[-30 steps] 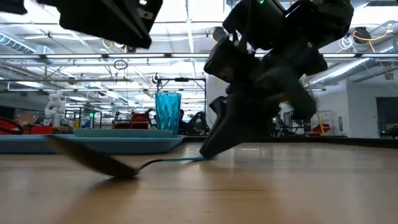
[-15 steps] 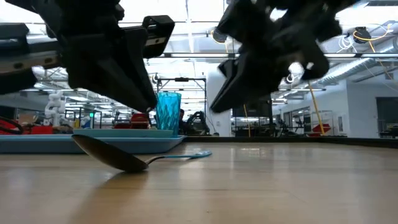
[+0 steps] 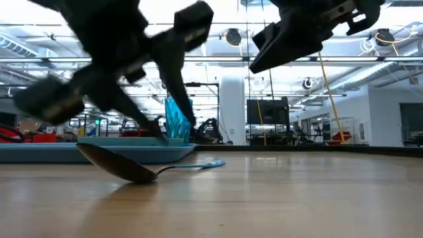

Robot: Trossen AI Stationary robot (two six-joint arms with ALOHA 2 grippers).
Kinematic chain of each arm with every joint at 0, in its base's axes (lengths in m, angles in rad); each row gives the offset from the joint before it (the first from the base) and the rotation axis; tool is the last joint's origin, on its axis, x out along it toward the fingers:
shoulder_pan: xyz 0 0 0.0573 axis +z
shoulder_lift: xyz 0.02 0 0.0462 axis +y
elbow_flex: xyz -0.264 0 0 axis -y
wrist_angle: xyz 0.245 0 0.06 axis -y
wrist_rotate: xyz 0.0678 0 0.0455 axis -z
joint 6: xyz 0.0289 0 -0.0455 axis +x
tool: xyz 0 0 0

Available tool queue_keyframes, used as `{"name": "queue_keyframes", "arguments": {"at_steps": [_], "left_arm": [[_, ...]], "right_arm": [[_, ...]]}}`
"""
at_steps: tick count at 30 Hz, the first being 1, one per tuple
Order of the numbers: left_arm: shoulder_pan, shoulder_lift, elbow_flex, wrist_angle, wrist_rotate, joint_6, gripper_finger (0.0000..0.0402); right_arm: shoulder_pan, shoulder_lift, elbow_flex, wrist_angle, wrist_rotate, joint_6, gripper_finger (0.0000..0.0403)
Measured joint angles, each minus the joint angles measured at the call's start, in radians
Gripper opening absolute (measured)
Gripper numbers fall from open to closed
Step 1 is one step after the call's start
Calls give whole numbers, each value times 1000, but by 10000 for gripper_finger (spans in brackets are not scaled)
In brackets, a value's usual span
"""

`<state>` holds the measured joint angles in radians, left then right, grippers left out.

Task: Pick and place plate/cup/fork/spoon on tray
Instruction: Put the blue spoon on the blue tray to the bottom of the blue fork

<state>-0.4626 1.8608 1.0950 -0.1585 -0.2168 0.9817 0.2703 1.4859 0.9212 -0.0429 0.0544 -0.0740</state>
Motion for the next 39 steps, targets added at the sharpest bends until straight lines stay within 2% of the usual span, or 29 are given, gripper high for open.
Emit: {"name": "queue_keyframes", "arguments": {"at_steps": [4, 8, 20, 26, 30, 33, 39], "left_arm": [[-4, 61, 12, 12, -19, 176, 173], [-5, 76, 17, 39, -25, 217, 178], [-21, 42, 13, -41, -19, 132, 114], [-51, 16, 85, -140, -46, 39, 109], [-67, 17, 107, -174, -53, 38, 109], [-65, 16, 106, -229, -72, 99, 109], [-66, 20, 106, -296, -80, 384, 109]], "right_arm": [[0, -24, -14, -21, 0, -2, 23], [0, -36, -21, -61, -2, 2, 23], [0, -35, -20, -60, -1, 50, 23], [3, -35, -19, -47, -2, 66, 23], [11, -35, -19, -37, -2, 70, 23], [20, -35, -19, -37, -1, 77, 23], [33, -35, -19, -37, 1, 81, 23]]}}
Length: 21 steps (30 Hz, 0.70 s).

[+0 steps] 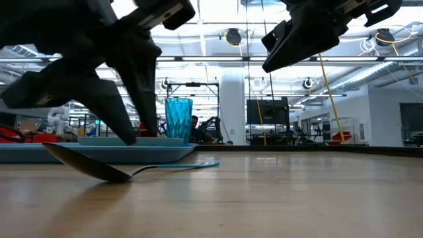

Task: Pick and place plate/cup/fork/spoon on tray
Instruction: Put the blue spoon on the blue tray to the bottom of the blue fork

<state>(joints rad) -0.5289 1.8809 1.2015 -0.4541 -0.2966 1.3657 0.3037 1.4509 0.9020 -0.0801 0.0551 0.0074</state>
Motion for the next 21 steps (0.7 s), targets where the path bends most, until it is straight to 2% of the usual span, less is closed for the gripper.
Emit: {"name": "queue_keyframes", "arguments": {"at_steps": [4, 9, 18, 21], "left_arm": [[3, 0, -14, 11, 17, 143, 108], [1, 0, -33, 45, 25, 243, 108], [29, 0, -33, 62, 40, 358, 108], [44, 0, -33, 59, 79, 377, 108]], "right_arm": [[6, 0, 0, 1, 0, 11, 23], [7, 0, 0, 0, 0, 10, 23], [6, 0, 0, 0, 1, -3, 23], [6, 0, 0, 0, 1, -4, 23]]}}
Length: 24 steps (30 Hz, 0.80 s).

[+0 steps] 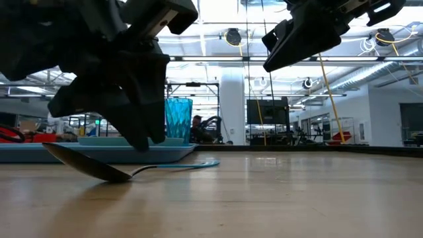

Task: Pick and place plate/cup/fork/spoon on tray
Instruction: Put the blue spoon on the blue tray to the bottom of the blue fork

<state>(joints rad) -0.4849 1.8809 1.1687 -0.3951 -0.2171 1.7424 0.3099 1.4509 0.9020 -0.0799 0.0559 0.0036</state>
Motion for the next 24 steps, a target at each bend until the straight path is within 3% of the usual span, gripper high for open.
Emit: {"name": "queue_keyframes", "arguments": {"at_steps": [5, 15, 24], "left_arm": [[20, 0, 0, -22, 61, -13, 108], [37, 37, -1, -7, 64, 67, 108], [38, 78, 3, 27, 37, 49, 107]], "right_arm": [[0, 0, 0, 0, 0, 0, 23], [0, 0, 0, 0, 0, -15, 23], [-1, 0, 0, 0, 1, -15, 23]]}}
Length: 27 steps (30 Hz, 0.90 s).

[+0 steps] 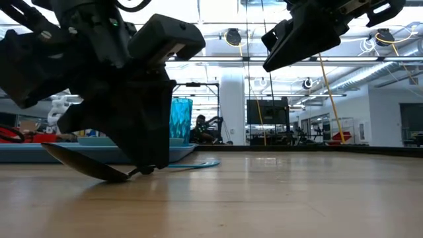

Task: Pick and place plate/cup/fork/spoon on tray
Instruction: Put the blue spoon on the blue tray to the bottom of the blue fork

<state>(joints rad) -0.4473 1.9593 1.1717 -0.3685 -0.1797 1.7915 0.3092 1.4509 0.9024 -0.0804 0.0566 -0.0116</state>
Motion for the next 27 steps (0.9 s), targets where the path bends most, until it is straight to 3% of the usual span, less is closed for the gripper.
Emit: {"name": "queue_keyframes", "arguments": {"at_steps": [3, 9, 16, 22, 27], "left_arm": [[0, 1, 1, -14, -6, -22, 90], [-21, 2, -2, -14, -27, -39, 15], [-41, 11, -5, 122, -2, -70, 29], [-47, -1, -5, 194, 6, -364, 8], [-68, -9, -5, 222, -153, -654, 24]], "right_arm": [[0, 0, 0, 0, 0, 0, 23], [0, 0, 0, 0, 0, 0, 23], [0, 0, 0, 0, 0, 4, 23], [0, 0, 0, 0, 0, 26, 23], [0, 0, 0, 0, 0, 40, 23]]}}
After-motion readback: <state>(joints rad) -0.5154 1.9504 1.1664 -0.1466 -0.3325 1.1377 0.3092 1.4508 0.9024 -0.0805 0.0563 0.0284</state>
